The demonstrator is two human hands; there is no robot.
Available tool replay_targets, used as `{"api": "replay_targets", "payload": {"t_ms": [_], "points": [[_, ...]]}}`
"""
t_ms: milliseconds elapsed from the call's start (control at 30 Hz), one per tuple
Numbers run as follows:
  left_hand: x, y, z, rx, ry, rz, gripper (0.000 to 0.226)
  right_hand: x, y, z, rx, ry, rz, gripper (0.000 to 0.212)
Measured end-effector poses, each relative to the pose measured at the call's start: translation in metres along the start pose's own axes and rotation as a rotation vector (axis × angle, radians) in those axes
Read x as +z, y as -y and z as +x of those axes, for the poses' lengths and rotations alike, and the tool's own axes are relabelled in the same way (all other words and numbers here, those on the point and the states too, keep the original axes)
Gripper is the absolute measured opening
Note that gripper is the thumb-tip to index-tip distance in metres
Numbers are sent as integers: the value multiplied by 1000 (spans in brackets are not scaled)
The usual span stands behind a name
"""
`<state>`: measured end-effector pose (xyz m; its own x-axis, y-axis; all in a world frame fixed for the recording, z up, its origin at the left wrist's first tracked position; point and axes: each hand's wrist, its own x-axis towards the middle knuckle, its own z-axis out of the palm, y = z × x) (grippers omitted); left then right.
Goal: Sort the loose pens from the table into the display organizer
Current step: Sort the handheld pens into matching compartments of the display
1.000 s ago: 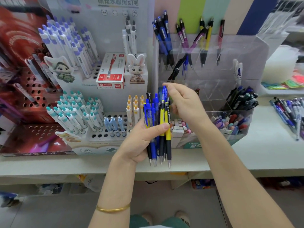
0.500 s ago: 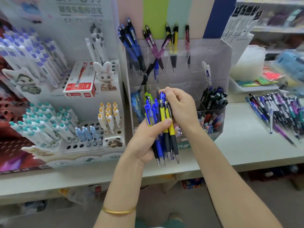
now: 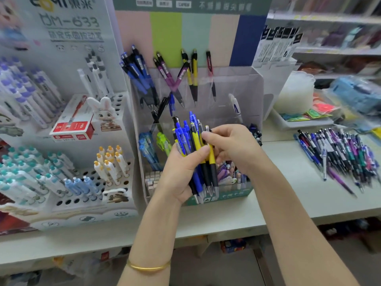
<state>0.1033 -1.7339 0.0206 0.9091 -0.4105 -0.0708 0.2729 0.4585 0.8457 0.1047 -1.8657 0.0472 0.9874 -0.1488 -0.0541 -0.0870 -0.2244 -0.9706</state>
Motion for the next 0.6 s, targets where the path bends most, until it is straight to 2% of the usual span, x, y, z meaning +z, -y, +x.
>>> {"api": "replay_targets", "payload": {"t_ms": [67,167,267,367,467,600], "points": [[3,1,3,-33,-31,-14,28,-7,0,2,9,28,26,25],[8,6,8,-58,-80,-8,33,-9,-1,6,33,-14,28,21],[10,9,10,-44,-99,29,28,-8,-1,9,76,-46,87,17],[12,9,10,-14,-85,60,18,-3,-1,9,36,-39,102,23],[12,11,11,16,-80,72,28,0,0,8,-44,9,23,28],[9,12,11,-1,-100,20,34,-4,-2,9,19,50,116,19]]}}
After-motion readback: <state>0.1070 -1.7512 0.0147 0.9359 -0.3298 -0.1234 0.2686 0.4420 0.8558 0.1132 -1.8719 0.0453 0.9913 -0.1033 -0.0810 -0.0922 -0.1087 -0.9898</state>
